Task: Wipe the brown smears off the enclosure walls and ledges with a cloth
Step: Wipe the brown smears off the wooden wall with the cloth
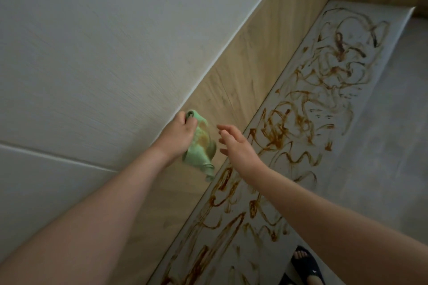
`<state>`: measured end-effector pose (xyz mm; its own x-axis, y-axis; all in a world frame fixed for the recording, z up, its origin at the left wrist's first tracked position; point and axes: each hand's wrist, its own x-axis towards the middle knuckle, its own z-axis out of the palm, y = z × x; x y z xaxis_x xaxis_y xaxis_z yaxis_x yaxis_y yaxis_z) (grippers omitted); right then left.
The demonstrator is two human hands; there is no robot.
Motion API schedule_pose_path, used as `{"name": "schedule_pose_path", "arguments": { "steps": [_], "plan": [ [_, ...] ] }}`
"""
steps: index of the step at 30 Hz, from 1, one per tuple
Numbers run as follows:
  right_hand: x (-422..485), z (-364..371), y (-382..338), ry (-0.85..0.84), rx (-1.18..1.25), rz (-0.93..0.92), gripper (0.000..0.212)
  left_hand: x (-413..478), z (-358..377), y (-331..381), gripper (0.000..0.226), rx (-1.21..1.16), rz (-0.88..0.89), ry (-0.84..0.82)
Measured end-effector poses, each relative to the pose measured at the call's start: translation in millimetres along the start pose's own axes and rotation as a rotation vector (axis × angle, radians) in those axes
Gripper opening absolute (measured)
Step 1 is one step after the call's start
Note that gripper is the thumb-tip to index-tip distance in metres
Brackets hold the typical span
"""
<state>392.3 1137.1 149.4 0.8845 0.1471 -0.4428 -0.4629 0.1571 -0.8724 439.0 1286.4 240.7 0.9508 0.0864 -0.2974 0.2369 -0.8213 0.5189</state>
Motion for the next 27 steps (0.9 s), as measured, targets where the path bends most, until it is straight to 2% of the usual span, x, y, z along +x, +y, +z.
{"name": "schedule_pose_path", "arguments": {
  "steps": [3,5,10,12,16,18,20,23,25,27],
  "plan": [
    [2.0,25.9,17.4,-0.093,0.108,0.02,0.047,6.8,9.2,-0.9,0.023,0.058,-0.002,-0.038],
    [3.2,28.5,28.0,-0.097,0.177,0.06,0.049,10.4,25.4,4.3,0.021,0.046,-0.036,-0.08],
    [30.3,2.4,40.6,-0.051,0.714,0.291,0.046,27.3,53.6,39.9,0.034,-0.283,-0.274,-0.273],
    [47.2,-18.3,37.8,-0.049,0.888,0.311,0.047,40.5,56.8,62.0,0.032,-0.372,-0.318,-0.333],
    [72.6,-66.1,33.7,0.029,0.98,0.299,0.046,63.4,71.4,113.0,0.034,-0.494,-0.354,-0.491],
    [82.8,-85.3,31.4,0.034,0.979,0.299,0.051,77.5,76.9,131.0,0.033,-0.466,-0.308,-0.485],
    [93.3,-100.5,32.4,0.029,0.984,0.293,0.052,92.1,77.8,143.5,0.027,-0.232,-0.159,-0.366],
    [113.1,-116.4,32.3,0.065,0.926,0.246,0.038,126.6,55.0,143.0,0.023,0.559,0.31,-0.07],
    [129.0,-120.7,27.3,0.09,0.718,0.216,0.042,148.1,31.9,136.1,0.019,1.006,0.651,0.119],
    [148.9,-113.0,17.4,0.059,0.378,0.186,0.056,167.8,10.4,132.2,0.019,1.263,0.875,0.216]
  ]
}}
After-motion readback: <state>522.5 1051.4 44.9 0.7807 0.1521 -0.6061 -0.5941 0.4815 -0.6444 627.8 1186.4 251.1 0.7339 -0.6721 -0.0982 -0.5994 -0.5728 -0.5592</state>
